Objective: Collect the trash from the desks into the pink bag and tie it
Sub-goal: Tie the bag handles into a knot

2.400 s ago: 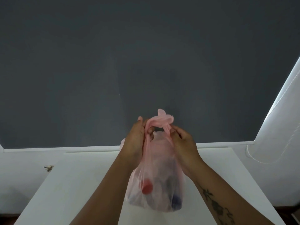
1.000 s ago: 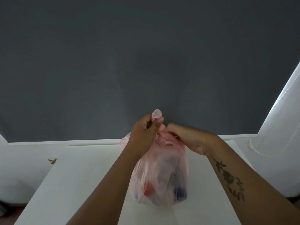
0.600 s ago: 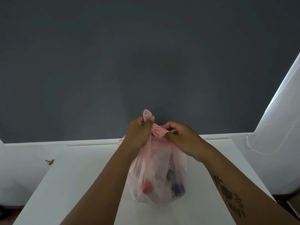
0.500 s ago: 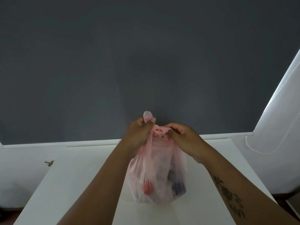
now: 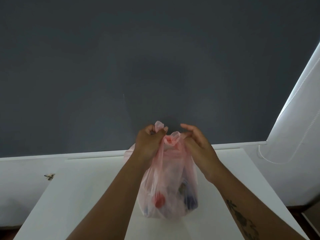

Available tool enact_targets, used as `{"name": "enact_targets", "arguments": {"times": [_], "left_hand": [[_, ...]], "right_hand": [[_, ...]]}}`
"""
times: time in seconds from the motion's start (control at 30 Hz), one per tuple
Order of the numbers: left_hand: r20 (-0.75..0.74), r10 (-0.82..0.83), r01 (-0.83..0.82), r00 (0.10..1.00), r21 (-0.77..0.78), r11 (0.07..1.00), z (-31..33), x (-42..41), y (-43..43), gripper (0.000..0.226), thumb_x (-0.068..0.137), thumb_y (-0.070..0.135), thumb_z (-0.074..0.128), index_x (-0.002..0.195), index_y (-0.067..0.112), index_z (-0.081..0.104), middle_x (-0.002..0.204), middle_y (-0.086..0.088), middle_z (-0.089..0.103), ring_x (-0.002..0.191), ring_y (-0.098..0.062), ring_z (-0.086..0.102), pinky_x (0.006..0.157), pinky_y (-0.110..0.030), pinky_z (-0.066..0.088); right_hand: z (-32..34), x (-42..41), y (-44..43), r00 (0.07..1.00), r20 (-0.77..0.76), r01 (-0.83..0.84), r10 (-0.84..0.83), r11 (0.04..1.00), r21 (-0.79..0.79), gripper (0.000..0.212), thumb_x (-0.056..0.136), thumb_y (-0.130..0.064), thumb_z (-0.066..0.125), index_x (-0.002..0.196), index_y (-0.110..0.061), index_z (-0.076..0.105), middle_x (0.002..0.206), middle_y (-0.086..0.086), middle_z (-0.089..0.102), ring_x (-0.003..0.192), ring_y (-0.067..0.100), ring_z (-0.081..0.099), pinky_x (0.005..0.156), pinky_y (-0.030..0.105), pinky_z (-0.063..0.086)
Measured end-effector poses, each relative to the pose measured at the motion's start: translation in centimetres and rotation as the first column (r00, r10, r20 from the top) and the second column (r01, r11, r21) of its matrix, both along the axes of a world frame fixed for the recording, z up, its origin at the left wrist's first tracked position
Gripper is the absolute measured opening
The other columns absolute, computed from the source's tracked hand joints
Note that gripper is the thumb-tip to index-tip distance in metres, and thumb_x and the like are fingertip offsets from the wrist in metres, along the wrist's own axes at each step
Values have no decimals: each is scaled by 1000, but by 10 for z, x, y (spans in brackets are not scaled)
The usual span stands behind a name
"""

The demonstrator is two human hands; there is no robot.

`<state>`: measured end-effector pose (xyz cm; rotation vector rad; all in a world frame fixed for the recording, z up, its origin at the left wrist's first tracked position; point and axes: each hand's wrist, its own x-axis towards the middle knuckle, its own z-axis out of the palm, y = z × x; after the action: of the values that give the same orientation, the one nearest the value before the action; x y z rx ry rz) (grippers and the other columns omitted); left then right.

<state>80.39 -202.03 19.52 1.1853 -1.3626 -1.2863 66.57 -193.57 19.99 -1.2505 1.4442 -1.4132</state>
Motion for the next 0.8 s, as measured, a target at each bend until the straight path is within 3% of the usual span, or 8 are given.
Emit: {"name": "enact_targets", "arguments": {"times": [0.13,0.27,0.33,0.4,0.47,0.53,0.67,0.8], "left_hand": [[15,73,-73,997,0,997,1,-4,0,27,88,27,69,68,14,55,64,-2,58,60,-17,53,55,-28,46],[-6,61,-61,998,12,998,4,-4,5,27,90,31,66,80,7,63,70,-3,62,65,-17,59,64,-33,51],[-47,65,-63,997,46,997,4,-1,6,27,92,34,61,83,9,62,70,-2,61,67,-18,58,67,-35,52],[-113,70,-61,991,81,995,1,2,7,26,93,37,58,76,17,57,69,-2,56,68,-19,53,67,-36,49],[-122,83,-74,989,75,994,-4,6,9,27,92,41,56,73,22,53,73,-4,52,70,-20,48,68,-37,46],[-123,128,-121,984,60,991,-7,9,13,29,95,38,54,71,21,50,70,-1,46,69,-19,44,68,-35,42],[103,340,-327,935,-122,937,-6,23,12,25,99,35,48,85,16,55,75,6,58,68,-12,53,66,-30,42],[138,533,-504,835,-197,841,-20,45,11,24,101,32,45,88,13,52,81,-1,59,72,-13,54,62,-32,43]], "right_hand": [[-8,13,2,933,-361,-46,1,992,-116,44,79,-44,74,108,-61,44,126,-22,43,113,-2,49,92,11,43],[-7,15,-6,927,-367,-6,-74,977,-213,21,88,-37,66,87,-55,56,119,-22,49,115,6,51,100,23,45],[-5,13,-6,974,-218,26,-67,982,-187,12,91,-34,63,86,-44,66,114,-25,56,107,-1,56,95,18,47],[-4,13,-3,995,92,41,-34,997,-71,8,89,-39,64,92,-35,70,108,-17,66,100,3,65,90,28,55],[-4,16,-2,928,373,-6,9,1000,-9,18,90,-40,62,95,-23,67,102,-4,73,93,14,71,80,36,59],[-3,17,-3,821,571,-1,11,1000,-18,17,94,-29,57,95,-13,63,101,0,74,90,14,72,71,29,58],[-4,3,-7,752,652,140,-100,990,-9,16,100,-25,48,94,-13,57,103,5,73,91,19,71,71,28,56],[-5,-9,-8,680,697,267,-227,962,53,19,101,-24,47,87,-14,54,92,8,71,78,19,70,69,31,56]]}}
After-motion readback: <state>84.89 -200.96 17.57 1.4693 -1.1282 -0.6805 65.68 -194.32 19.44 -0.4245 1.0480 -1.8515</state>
